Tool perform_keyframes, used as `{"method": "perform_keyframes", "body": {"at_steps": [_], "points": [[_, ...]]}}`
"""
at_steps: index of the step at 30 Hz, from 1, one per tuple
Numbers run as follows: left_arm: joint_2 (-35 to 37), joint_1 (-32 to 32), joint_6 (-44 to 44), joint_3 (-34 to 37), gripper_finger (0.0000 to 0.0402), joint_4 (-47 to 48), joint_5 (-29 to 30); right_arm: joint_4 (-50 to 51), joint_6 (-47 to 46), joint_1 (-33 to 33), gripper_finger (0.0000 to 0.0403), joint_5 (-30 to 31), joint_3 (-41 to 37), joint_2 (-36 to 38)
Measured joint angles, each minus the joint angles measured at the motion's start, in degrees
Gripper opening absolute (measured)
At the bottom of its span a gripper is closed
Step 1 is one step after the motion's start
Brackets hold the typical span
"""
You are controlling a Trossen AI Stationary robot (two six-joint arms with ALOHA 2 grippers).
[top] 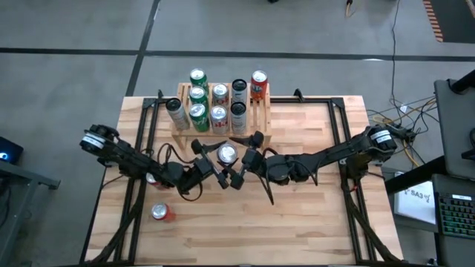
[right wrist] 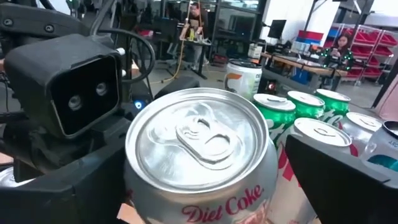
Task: Place canned beverage on shelf
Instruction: Put the white soda can on the shelf
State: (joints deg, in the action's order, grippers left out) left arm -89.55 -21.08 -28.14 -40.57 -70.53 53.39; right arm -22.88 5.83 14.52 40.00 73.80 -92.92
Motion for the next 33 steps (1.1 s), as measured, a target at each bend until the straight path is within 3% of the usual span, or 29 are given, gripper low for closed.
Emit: {"method": "perform_keyframes", "body": {"at_steps": [4,9,19,33], "points": [[-0.12,0.0,0.1,-0.01,0.0291,-0.04,-0.02,0.05,0.01,0.01,0.0367,-0.17,0.0,0.0],[-0.12,0.0,0.32,-0.01,0.0321,-0.18,0.02,0.01,-0.23,0.06,0.0286,-0.52,0.0,0.0],[-0.07,-0.89,0.98,-0.01,0.034,-0.41,0.02,1.42,-1.24,0.07,0.0284,-0.97,-0.02,0.58],[0.91,-4.17,-2.95,0.14,0.0342,0.04,3.13,11.81,-4.96,0.05,0.0284,-0.84,-0.02,7.48]]}}
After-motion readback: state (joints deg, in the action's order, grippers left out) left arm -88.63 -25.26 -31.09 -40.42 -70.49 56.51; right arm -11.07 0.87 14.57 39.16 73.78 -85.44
